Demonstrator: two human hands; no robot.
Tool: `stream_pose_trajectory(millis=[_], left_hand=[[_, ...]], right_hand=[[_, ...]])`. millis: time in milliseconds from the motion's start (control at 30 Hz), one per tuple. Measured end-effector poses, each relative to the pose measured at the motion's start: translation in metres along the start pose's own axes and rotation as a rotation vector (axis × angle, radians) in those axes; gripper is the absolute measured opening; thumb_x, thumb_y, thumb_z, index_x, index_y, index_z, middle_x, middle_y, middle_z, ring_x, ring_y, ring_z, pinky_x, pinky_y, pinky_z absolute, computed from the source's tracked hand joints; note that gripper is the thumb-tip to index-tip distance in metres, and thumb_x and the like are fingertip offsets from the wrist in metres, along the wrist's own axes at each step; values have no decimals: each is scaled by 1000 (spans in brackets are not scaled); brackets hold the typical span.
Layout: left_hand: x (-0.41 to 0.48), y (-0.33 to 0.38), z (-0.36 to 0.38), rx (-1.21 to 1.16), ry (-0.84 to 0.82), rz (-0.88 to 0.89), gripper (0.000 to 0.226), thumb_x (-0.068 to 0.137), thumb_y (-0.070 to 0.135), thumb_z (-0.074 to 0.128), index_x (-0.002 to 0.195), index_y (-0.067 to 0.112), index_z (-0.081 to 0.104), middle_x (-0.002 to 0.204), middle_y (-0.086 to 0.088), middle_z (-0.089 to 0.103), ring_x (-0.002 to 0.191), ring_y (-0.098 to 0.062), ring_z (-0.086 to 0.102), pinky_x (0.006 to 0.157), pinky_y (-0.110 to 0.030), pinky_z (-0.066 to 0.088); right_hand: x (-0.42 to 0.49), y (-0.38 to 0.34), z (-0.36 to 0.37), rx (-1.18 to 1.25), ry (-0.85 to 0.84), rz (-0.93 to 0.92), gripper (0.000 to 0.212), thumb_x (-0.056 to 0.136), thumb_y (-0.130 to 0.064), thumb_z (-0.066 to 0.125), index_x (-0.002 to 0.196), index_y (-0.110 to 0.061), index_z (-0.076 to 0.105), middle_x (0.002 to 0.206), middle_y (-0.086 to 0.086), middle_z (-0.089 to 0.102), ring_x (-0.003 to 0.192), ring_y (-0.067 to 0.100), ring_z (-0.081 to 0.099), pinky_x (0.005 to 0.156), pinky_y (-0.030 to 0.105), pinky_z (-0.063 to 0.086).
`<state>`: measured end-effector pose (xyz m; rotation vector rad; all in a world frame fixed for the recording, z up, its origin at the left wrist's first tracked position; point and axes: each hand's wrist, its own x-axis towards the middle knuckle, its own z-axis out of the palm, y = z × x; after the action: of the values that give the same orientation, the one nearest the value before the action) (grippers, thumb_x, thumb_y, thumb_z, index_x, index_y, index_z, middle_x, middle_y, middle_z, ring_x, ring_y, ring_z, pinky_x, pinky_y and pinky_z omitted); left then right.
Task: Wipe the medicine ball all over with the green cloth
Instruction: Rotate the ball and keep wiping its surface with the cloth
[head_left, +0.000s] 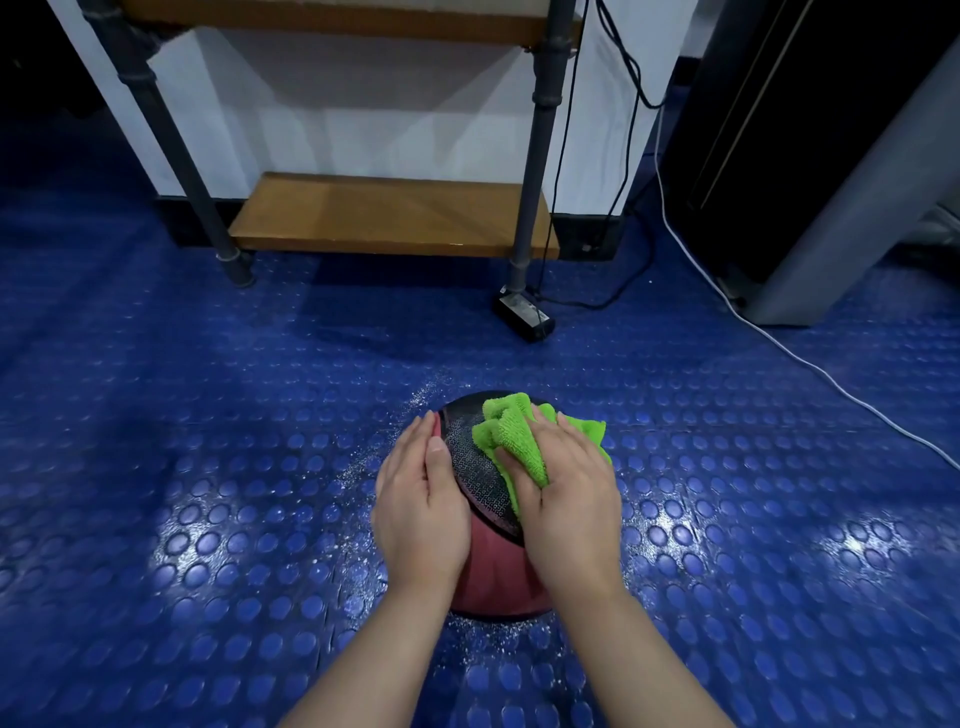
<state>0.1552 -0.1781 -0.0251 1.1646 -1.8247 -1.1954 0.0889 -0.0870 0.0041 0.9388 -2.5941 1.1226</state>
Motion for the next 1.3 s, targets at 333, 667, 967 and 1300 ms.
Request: stream_pose_trajectory(millis=[333,667,967,1300], left_hand=[[-2,3,1,51,-13,20,53,94,49,28,137,33,57,143,18,51,136,-3,40,115,-39,32],[8,3,4,125,-62,-19,60,91,53,20,139,37,52,150,16,45,144,-9,30,118,-35,22],[-1,4,4,98,-8,-15,56,91,49,25,136,35,56,145,11,51,136,-13,42,113,-41,34],[-8,5,-15,27,-129,-19,57,90,55,27,138,37,54,147,15,48,140,-8,37,118,-44,27]], right_hand=[[24,15,-29,296,-106,183,19,93,-32,60,105,-44,67,95,-28,68,94,-13,58,80,5,40],[14,-10,-21,42,-319,1,73,86,-73,4,138,-41,44,147,-17,42,138,9,33,115,36,24],[21,4,-13,-25,-215,-22,64,83,-62,34,127,-24,62,132,-6,61,130,15,48,107,22,29],[38,9,-53,463,-49,388,20,96,-40,50,85,-31,64,73,-14,62,74,7,58,70,22,44]])
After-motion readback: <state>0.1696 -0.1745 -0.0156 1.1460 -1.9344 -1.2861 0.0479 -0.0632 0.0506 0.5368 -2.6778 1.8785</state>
